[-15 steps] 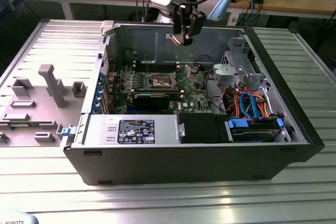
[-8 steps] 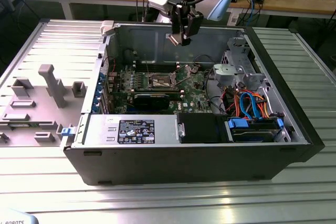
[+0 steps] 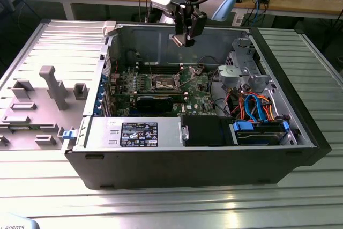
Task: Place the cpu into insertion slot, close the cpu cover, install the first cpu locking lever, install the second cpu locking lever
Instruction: 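Place the cpu into insertion slot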
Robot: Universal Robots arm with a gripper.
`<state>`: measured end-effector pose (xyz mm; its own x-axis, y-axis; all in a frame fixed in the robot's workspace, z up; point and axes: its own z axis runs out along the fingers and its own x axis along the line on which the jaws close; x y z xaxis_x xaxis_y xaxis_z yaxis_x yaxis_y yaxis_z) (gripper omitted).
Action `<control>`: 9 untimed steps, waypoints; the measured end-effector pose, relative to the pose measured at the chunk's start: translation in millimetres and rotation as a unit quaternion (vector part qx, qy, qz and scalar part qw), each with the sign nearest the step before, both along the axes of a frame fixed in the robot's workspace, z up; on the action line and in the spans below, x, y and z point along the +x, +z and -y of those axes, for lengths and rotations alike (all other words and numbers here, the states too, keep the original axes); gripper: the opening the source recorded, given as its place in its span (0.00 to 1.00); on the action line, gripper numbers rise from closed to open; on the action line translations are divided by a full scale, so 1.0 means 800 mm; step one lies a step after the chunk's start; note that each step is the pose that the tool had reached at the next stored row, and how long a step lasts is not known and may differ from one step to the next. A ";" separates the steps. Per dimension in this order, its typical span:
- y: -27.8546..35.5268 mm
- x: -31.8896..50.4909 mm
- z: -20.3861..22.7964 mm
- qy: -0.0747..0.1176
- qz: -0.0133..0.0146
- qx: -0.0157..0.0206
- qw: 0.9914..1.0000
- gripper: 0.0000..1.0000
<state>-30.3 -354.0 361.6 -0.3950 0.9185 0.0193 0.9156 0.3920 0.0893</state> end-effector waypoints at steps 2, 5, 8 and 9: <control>0.0000 0.000 0.0000 0.000 0.000 0.000 1.000 0.54; 0.0000 0.000 0.0001 -0.009 0.000 0.000 1.000 0.54; -0.0003 0.000 0.0000 -0.033 0.000 0.000 0.999 0.54; -0.0003 0.000 0.0000 -0.040 0.000 0.000 0.999 0.54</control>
